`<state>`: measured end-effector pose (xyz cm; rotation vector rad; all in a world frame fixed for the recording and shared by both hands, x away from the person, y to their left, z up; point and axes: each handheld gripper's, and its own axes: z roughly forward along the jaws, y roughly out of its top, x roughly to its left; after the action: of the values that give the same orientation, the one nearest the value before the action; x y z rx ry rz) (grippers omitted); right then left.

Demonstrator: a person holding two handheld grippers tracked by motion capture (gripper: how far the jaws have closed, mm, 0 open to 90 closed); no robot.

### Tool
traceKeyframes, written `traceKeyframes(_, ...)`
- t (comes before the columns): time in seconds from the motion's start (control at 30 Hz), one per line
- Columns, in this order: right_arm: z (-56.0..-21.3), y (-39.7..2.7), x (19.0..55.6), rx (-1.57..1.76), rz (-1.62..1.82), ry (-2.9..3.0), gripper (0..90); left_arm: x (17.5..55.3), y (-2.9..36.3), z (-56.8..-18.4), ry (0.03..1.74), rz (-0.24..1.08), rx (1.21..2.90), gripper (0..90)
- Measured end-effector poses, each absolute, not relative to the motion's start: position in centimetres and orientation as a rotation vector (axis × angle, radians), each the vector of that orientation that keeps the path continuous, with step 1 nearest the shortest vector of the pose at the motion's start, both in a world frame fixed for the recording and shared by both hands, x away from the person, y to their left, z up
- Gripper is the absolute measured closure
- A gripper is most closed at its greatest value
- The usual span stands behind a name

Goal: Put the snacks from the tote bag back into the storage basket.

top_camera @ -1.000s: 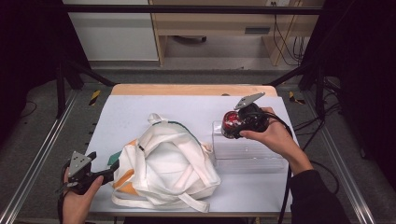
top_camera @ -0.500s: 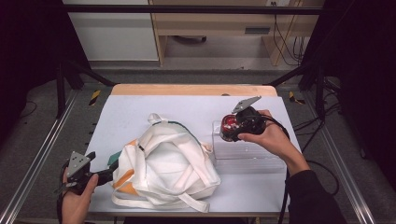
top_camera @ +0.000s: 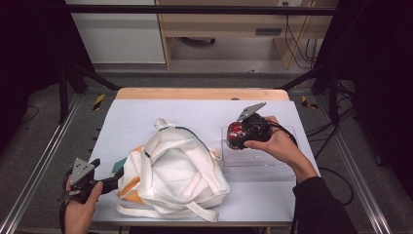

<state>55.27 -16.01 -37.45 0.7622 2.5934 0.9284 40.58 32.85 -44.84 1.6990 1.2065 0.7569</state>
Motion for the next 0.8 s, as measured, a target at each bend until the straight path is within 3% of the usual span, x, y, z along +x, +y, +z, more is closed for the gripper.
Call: traceKeyframes(0.8, -39.6, -14.8, 56.0, 0.758, 0.897, 2.632, 26.0, 40.6, 32.8, -44.9, 1.199, 0.752, 1.715, 7.4)
